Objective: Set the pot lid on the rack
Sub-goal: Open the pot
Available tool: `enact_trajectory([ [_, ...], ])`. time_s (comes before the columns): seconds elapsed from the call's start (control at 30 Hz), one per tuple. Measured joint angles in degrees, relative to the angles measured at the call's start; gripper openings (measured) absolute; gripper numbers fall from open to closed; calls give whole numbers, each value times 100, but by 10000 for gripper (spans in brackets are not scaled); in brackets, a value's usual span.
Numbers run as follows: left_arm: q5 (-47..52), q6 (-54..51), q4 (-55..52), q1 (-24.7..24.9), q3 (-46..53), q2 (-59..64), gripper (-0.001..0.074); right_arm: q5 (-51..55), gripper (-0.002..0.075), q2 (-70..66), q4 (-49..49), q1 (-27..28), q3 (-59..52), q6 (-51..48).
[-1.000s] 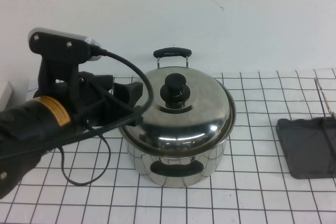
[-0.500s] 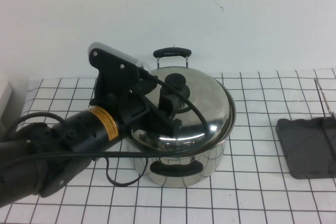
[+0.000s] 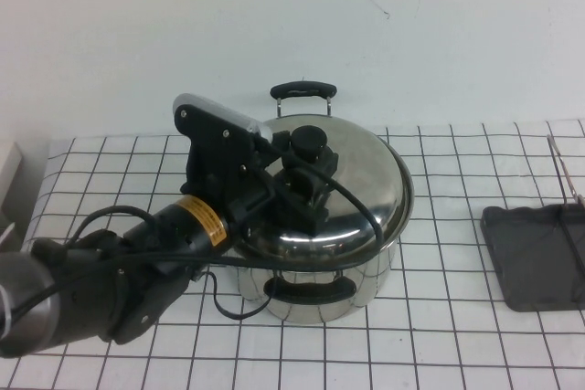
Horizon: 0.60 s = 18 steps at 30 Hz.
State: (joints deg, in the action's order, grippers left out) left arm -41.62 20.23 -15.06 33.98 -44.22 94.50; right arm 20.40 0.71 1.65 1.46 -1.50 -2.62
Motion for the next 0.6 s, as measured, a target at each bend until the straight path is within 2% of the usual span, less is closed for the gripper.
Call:
enact_trajectory([
  [0.3, -593, -675, 529, 0, 0, 396, 484, 0, -3, 0, 0, 0, 0, 0],
  [0.6, -892, -786, 845, 0, 0, 402, 484, 0, -3, 0, 0, 0, 0, 0],
])
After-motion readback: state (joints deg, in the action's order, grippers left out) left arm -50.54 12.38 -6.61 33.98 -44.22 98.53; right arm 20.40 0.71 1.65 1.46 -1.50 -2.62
